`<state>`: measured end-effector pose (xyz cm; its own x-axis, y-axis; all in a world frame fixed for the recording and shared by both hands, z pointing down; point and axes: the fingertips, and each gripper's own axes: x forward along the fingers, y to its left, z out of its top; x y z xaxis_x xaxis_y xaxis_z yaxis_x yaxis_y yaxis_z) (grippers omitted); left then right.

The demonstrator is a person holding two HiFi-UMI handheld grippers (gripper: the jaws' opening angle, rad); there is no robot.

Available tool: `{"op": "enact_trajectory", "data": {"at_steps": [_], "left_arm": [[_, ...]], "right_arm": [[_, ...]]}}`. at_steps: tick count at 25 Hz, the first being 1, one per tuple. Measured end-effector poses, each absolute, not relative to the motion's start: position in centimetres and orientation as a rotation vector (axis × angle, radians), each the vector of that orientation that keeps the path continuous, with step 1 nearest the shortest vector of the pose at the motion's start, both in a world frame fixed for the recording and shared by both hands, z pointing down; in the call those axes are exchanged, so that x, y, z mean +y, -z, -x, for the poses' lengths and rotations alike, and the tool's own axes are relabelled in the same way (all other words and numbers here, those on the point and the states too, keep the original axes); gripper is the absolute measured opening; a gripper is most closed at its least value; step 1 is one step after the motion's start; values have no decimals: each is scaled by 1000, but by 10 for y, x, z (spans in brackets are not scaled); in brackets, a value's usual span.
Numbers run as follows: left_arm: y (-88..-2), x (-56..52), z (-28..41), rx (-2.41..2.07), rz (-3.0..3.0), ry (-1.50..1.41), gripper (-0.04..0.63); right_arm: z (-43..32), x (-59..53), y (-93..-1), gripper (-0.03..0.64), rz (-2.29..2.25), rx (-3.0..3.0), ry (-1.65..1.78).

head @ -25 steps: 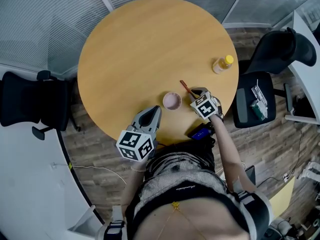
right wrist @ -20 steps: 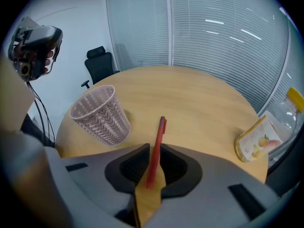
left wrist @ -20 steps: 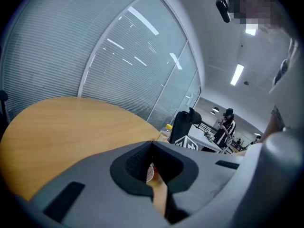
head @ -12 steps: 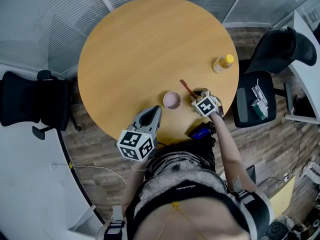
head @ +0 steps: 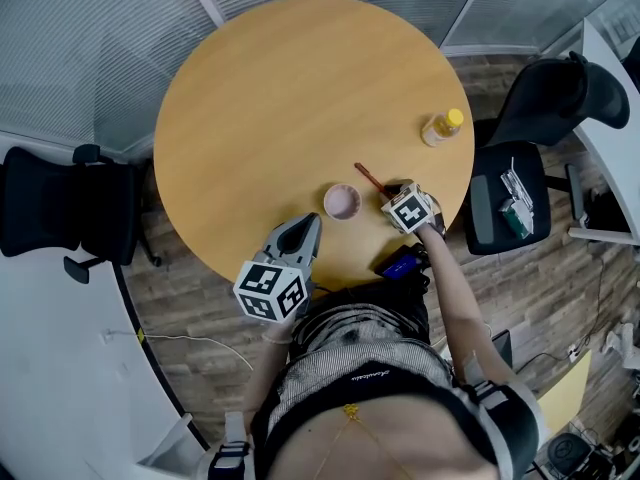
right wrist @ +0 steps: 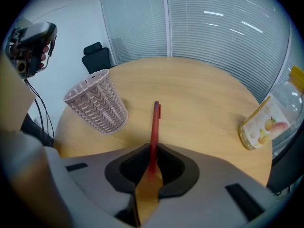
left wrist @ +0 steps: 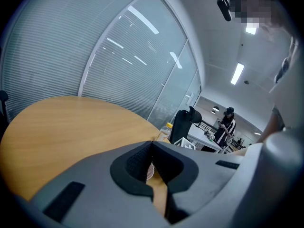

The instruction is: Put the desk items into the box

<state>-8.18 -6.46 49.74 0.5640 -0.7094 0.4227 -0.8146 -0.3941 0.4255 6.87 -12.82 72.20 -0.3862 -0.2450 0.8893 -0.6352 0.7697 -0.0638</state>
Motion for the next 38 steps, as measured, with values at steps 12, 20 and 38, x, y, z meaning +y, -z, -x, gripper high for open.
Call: {"op": "enact_trajectory", "data": {"at_steps": [12, 20, 38], "left_arm": [[-496, -58, 88, -1223, -2201, -226, 18], [-494, -54, 87, -1225, -2209, -222, 18], [-497, -43, 91, -1221, -2205, -221, 18]], "right_arm": [[-66, -127, -712, 61, -659, -1983, -458], [-77, -127, -695, 61, -711, -2015, -472], [-61, -128, -610, 61, -754, -2138, -361]]}}
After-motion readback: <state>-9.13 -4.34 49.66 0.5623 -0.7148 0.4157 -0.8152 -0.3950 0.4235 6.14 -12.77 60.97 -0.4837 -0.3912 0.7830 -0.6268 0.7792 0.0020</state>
